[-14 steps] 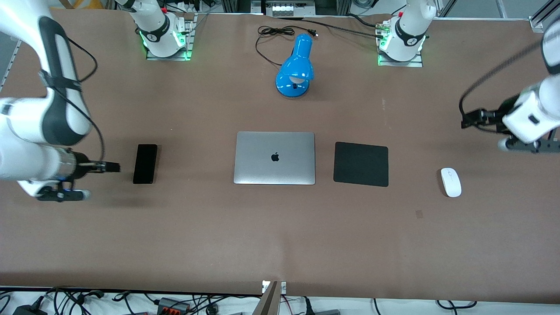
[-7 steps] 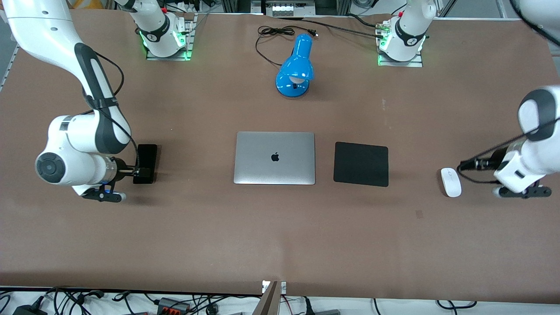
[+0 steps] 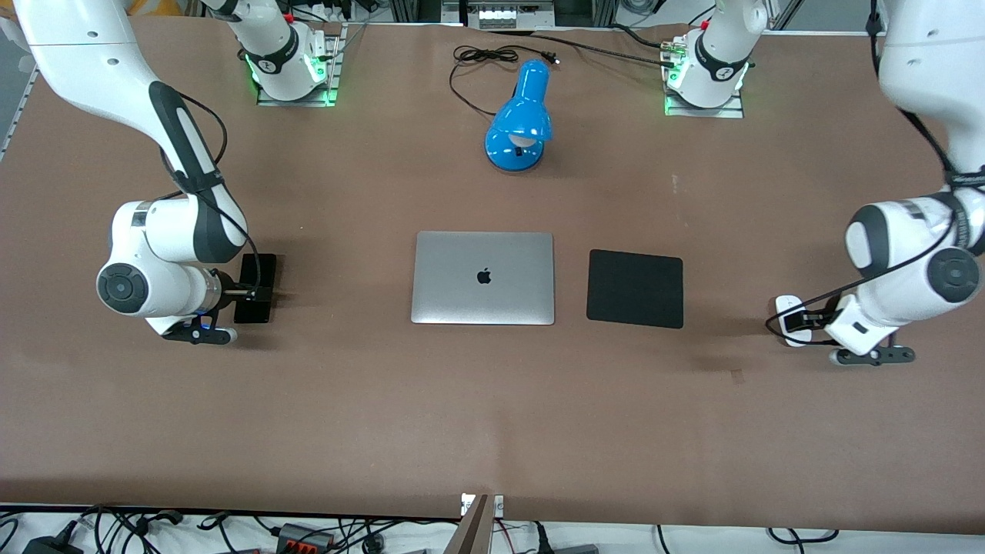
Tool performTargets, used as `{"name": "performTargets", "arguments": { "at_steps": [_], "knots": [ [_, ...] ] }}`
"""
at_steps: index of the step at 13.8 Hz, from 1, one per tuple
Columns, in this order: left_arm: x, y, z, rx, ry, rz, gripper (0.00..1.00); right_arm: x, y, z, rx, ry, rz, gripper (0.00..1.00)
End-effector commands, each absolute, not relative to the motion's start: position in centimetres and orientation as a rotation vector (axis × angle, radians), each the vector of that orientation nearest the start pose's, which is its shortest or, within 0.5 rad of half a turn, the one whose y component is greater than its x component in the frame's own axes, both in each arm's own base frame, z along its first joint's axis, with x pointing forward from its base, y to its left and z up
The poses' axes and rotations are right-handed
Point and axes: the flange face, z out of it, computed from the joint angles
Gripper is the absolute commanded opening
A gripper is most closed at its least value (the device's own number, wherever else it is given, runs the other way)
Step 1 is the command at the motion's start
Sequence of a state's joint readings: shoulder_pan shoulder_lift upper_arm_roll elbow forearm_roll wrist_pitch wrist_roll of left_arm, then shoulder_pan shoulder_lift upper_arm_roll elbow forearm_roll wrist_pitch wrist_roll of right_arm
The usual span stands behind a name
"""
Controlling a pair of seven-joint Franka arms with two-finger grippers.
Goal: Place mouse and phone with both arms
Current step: 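Grasp the phone with the right gripper while the left gripper grasps the mouse, then carry the white mouse with the left gripper over the dark mouse pad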
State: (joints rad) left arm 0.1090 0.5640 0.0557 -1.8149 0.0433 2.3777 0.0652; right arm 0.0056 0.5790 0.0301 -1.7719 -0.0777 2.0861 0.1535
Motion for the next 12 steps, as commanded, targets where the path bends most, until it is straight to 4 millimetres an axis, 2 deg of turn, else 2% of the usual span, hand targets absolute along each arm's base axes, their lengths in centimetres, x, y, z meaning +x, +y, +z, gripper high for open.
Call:
{"name": "performTargets", "arguments": {
  "at_steps": [1, 3, 6, 7, 9, 12],
  "knots": [
    [62.8, 11.7, 20.8, -3.066, -0.071, -0.032, 1.00, 61.9, 2.3, 21.8, -3.208, 0.084, 0.389, 1.00],
    [61.6, 11.6, 19.2, -3.069, -0.061, -0.037, 1.00, 61.5, 2.4, 21.2, -3.207, 0.079, 0.374, 1.00],
    [61.2, 11.6, 18.3, -3.068, -0.051, -0.063, 1.00, 60.7, 2.5, 19.9, -3.205, 0.072, 0.352, 1.00],
    [61.2, 11.6, 18.1, -3.068, -0.050, -0.058, 0.96, 60.4, 2.4, 19.5, -3.204, 0.074, 0.360, 1.00],
    [60.7, 11.5, 17.5, -3.071, -0.050, -0.033, 0.76, 60.2, 2.4, 19.4, -3.204, 0.074, 0.367, 1.00],
    [60.2, 11.4, 16.9, -3.075, -0.052, 0.028, 0.34, 60.1, 2.4, 19.2, -3.203, 0.073, 0.369, 1.00]
  ]
}}
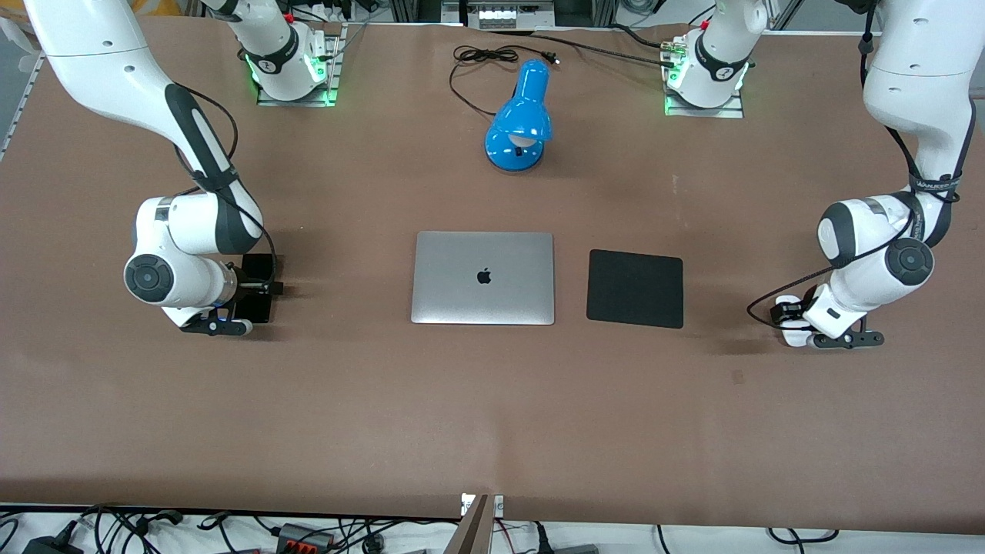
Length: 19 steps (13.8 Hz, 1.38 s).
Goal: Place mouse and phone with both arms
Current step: 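Carry the white mouse with the left gripper over the dark mouse pad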
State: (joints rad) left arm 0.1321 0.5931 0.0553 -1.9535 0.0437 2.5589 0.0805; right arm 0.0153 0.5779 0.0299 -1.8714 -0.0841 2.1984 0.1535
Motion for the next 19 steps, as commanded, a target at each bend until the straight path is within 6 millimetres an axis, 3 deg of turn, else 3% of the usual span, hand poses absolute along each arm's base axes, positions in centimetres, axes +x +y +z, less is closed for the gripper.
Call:
{"name": "performTargets", "arguments": {
  "at_steps": [1, 5, 9, 10, 13, 17, 19],
  "knots": [
    [60.2, 11.5, 17.0, -3.077, -0.055, 0.047, 0.30, 59.8, 2.3, 19.3, -3.205, 0.073, 0.377, 1.00],
    [60.4, 11.2, 18.6, -3.080, -0.056, 0.086, 0.30, 59.6, 1.8, 19.2, -3.205, 0.087, 0.373, 1.00],
    [61.6, 9.4, 24.9, -3.085, -0.024, 0.193, 0.31, 59.0, 1.8, 18.2, -3.203, 0.082, 0.338, 1.00],
    [62.0, 7.9, 26.3, -3.091, 0.028, 0.236, 0.32, 59.0, 1.7, 18.1, -3.203, 0.084, 0.333, 1.00],
    [63.5, 0.1, 29.9, -3.134, 0.154, 0.324, 0.32, 59.0, 1.8, 18.1, -3.203, 0.081, 0.333, 1.00],
    [62.8, -8.0, 30.2, -3.166, 0.132, 0.332, 0.32, 58.8, 1.6, 17.9, -3.202, 0.087, 0.329, 1.00],
    [61.6, -11.9, 28.9, -3.164, 0.122, 0.370, 0.32, 58.6, 1.6, 17.7, -3.202, 0.086, 0.319, 1.00]
  ]
}}
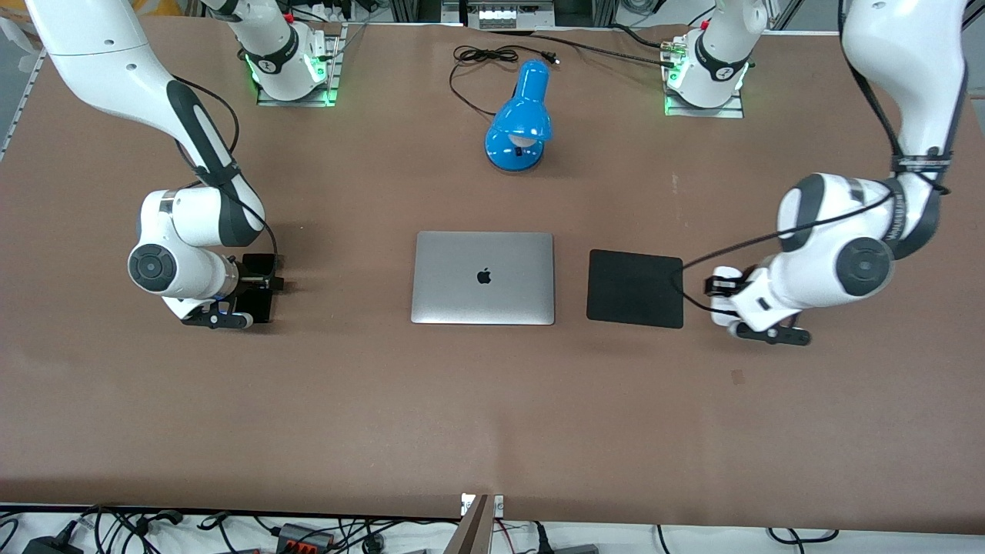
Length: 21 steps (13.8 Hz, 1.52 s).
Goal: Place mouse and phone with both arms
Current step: 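Carry the white mouse with the left gripper over the dark mouse pad, then lower the mouse onto the pad while the right gripper carries the phone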
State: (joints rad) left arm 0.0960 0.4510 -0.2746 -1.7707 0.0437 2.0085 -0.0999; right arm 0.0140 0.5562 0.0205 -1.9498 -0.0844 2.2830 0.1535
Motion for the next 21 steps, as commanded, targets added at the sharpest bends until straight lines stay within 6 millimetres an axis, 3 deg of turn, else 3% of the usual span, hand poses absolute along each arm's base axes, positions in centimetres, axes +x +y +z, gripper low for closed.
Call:
{"name": "performTargets", "arguments": {
  "at_steps": [1, 3, 5, 6, 7, 9, 12, 14, 15, 17, 19, 21],
  "knots": [
    [60.9, -14.1, 28.4, -3.158, 0.158, 0.369, 0.32, 58.5, 1.6, 17.6, -3.202, 0.086, 0.324, 1.00],
    [59.1, -16.4, 25.9, -3.166, 0.151, 0.318, 0.32, 58.5, 1.6, 17.5, -3.201, 0.085, 0.321, 1.00],
    [57.3, -17.5, 23.4, -3.183, 0.126, 0.254, 0.32, 58.5, 1.6, 17.5, -3.202, 0.085, 0.316, 1.00],
    [56.7, -17.7, 22.7, -3.188, 0.110, 0.239, 0.32, 58.5, 1.6, 17.5, -3.201, 0.085, 0.316, 0.86],
    [56.3, -18.2, 22.2, -3.192, 0.102, 0.221, 0.32, 58.4, 1.6, 17.5, -3.201, 0.085, 0.316, 0.80],
    [55.7, -18.8, 21.3, -3.200, 0.089, 0.195, 0.32, 58.0, 1.7, 17.0, -3.200, 0.082, 0.292, 0.75],
    [55.0, -18.9, 19.4, -3.224, 0.076, 0.144, 0.32, 58.0, 1.7, 17.1, -3.200, 0.082, 0.275, 0.49],
    [55.0, -18.9, 18.7, -3.231, 0.071, 0.136, 0.32, 58.7, 2.4, 17.8, -3.201, 0.084, 0.252, 0.38],
    [55.0, -18.9, 18.6, -3.231, 0.071, 0.138, 0.32, 59.5, 3.1, 18.5, -3.197, 0.060, 0.220, 0.38],
    [55.0, -18.9, 18.5, -3.231, 0.070, 0.141, 0.32, 60.0, 7.5, 19.4, -3.172, -0.001, 0.207, 0.35],
    [54.9, -18.6, 18.5, -3.230, 0.066, 0.145, 0.32, 60.6, 12.4, 20.9, -3.156, 0.089, 0.203, 0.35],
    [54.9, -18.6, 18.5, -3.230, 0.066, 0.145, 0.35, 60.3, 18.1, 20.8, -3.160, 0.107, 0.198, 0.35]
  ]
}}
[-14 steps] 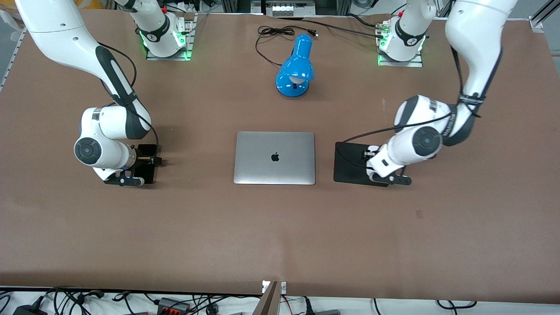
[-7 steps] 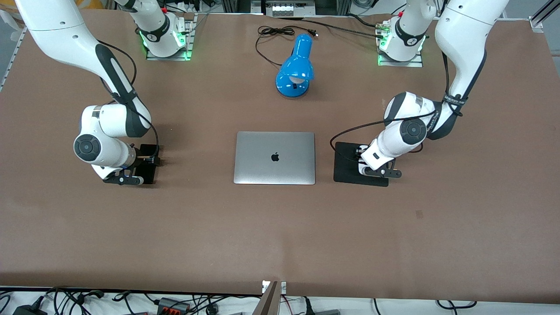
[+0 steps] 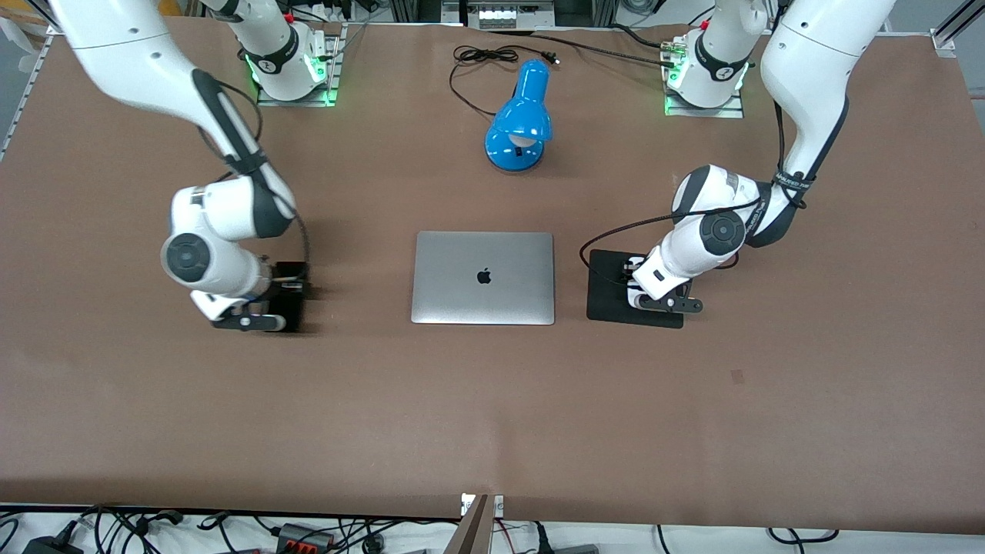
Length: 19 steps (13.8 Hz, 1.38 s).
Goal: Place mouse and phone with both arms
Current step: 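Lower the mouse onto the pad while the right gripper carries the phone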
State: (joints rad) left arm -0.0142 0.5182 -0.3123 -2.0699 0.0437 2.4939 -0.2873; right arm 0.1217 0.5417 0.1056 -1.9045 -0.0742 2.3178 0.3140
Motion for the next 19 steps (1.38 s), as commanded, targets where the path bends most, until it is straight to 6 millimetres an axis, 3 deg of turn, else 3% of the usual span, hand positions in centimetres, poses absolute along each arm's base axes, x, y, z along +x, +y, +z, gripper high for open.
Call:
{"name": "performTargets", "arguments": {
  "at_steps": [1, 2, 4, 9, 13, 14, 15, 18, 19],
  "knots": [
    [54.9, -18.6, 18.4, -3.230, 0.064, 0.148, 0.49, 60.2, 20.0, 20.3, -3.160, 0.128, 0.201, 0.35],
    [54.9, -18.6, 18.5, -3.230, 0.061, 0.145, 0.69, 60.1, 21.1, 20.1, -3.160, 0.158, 0.193, 0.35],
    [55.1, -18.3, 18.5, -3.231, 0.056, 0.142, 0.98, 59.8, 21.9, 19.1, -3.165, 0.125, 0.211, 0.35],
    [55.5, -18.2, 19.4, -3.231, 0.057, 0.124, 1.00, 59.2, 22.7, 17.7, -3.170, 0.089, 0.236, 0.35],
    [56.9, -17.4, 24.8, -3.205, 0.057, 0.081, 1.00, 58.3, 24.6, 16.9, -3.191, -0.049, 0.239, 0.35],
    [57.6, -17.2, 26.6, -3.187, 0.060, 0.125, 1.00, 58.2, 24.8, 16.8, -3.195, -0.064, 0.236, 0.49],
    [58.2, -17.1, 28.3, -3.170, 0.057, 0.161, 1.00, 58.2, 24.7, 16.4, -3.197, -0.043, 0.245, 0.99],
    [60.4, -16.4, 34.0, -3.134, 0.040, 0.257, 1.00, 59.2, 24.7, 17.7, -3.187, 0.059, 0.209, 1.00],
    [61.1, -15.4, 36.1, -3.128, 0.016, 0.270, 1.00, 60.8, 24.0, 20.2, -3.178, 0.101, 0.148, 1.00]
  ]
}}
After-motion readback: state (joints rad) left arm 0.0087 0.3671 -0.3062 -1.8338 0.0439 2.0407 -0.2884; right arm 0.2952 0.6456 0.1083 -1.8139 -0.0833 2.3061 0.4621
